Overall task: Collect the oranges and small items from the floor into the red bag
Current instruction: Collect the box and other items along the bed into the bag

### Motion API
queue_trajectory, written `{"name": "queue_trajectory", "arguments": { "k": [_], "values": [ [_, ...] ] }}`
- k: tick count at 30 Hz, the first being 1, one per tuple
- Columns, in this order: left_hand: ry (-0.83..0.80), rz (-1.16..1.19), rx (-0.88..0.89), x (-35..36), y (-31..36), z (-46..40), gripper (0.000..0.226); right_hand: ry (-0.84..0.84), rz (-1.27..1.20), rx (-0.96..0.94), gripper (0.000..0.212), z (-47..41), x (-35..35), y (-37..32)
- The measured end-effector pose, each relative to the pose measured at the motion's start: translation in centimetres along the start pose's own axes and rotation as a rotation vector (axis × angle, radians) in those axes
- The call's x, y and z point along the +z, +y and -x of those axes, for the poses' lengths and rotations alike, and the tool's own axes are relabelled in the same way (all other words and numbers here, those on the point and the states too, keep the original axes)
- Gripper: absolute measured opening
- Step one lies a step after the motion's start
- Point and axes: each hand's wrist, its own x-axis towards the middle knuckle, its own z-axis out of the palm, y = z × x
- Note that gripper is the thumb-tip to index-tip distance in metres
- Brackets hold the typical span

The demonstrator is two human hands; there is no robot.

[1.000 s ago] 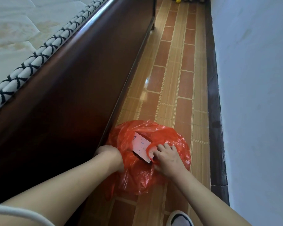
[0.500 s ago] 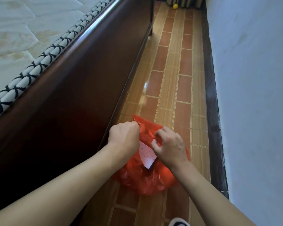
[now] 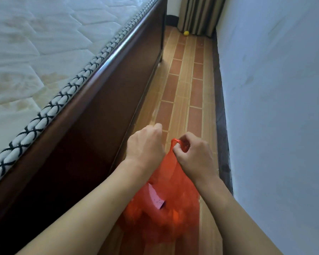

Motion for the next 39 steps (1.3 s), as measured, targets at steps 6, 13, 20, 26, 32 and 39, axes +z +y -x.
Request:
{"name": "queue_trajectory", "arguments": {
  "k": [6, 13, 20, 26, 32, 39],
  "values": [
    [-0.019, 0.147, -0.051, -6.5, 0.7, 0.2, 0.007, 0.019, -0.043, 0.133, 0.008, -2.0, -6.9, -5.8],
    [-0.081, 0.208, -0.1, -19.8, 3.0, 0.1, 0.006, -0.003, -0.061, 0.207, 0.012, -2.6, -17.1, -15.4],
    [-0.107, 0.28, -0.098, -37.9, 7.6, 0.1, 0.011, 0.031, -0.041, 0.294, 0.006, -2.9, -32.0, -27.3],
    [-0.098, 0.311, -0.089, -53.4, 12.2, 0.6, 0.015, 0.081, -0.041, 0.29, 0.008, -3.6, -45.0, -37.8],
    [-0.053, 0.345, -0.054, -66.4, 16.3, -0.7, 0.012, 0.159, -0.082, 0.267, 0.008, -5.6, -54.7, -45.5],
    [0.071, 0.288, -0.08, -76.2, 19.4, -4.9, 0.013, 0.203, -0.075, 0.181, 0.008, -10.1, -62.4, -51.0]
  ]
}}
